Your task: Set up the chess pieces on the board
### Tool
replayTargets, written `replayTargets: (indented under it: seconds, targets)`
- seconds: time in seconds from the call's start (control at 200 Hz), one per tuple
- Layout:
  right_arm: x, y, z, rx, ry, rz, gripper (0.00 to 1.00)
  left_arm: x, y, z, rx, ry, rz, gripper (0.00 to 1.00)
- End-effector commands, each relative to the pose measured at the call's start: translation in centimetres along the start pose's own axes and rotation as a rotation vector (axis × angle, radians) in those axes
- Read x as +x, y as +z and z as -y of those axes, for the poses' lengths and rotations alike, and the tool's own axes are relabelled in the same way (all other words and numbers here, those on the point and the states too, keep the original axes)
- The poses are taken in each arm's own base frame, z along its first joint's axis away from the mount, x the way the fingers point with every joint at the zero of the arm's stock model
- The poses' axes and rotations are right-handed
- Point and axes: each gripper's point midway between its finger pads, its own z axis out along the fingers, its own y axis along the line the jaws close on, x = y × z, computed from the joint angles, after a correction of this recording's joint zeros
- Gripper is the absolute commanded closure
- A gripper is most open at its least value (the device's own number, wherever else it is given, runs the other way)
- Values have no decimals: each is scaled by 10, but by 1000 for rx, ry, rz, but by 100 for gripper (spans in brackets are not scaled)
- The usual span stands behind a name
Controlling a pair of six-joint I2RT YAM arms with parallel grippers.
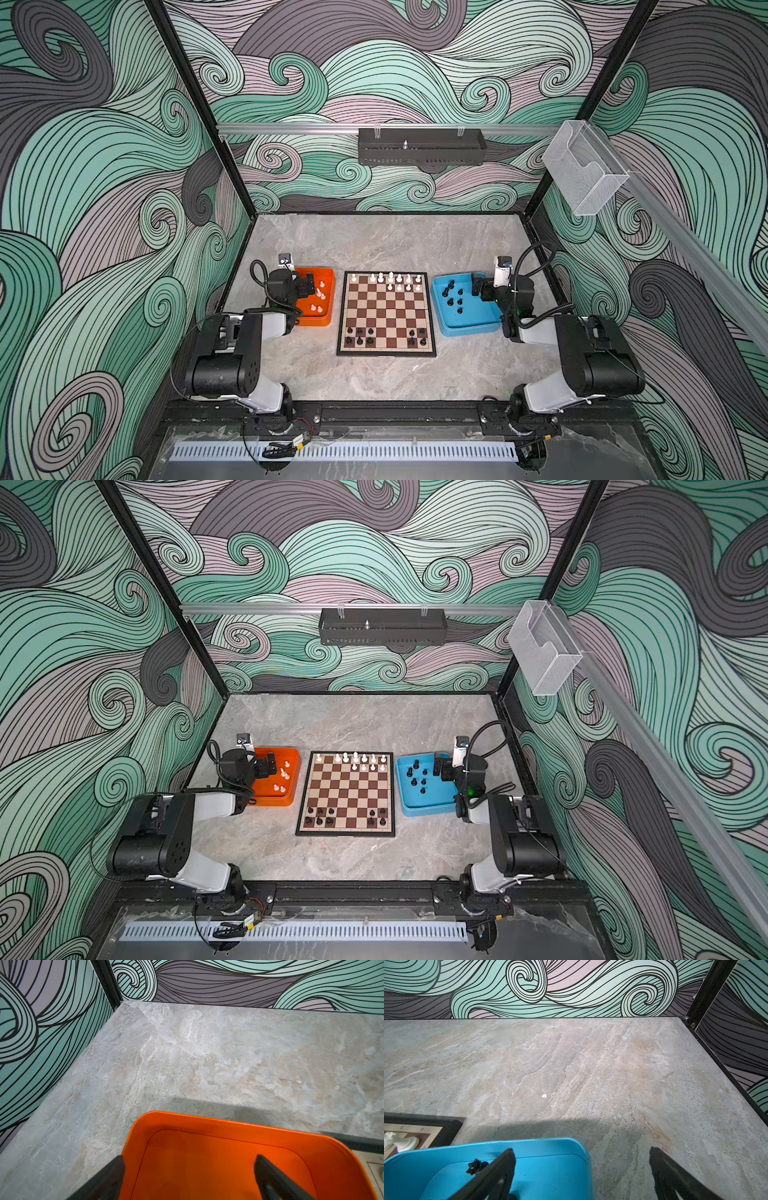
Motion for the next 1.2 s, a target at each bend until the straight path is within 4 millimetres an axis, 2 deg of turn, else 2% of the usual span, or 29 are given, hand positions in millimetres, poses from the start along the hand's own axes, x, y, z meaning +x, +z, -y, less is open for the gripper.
replayTargets:
  seconds: [0.0, 1.191]
  targets:
    - [-4, 3, 0, -6, -9, 5, 0, -3, 3, -1, 0, -4, 9, 1]
    - [-4, 2, 0, -4, -11, 6, 0, -2, 3, -1, 19, -19, 2, 1]
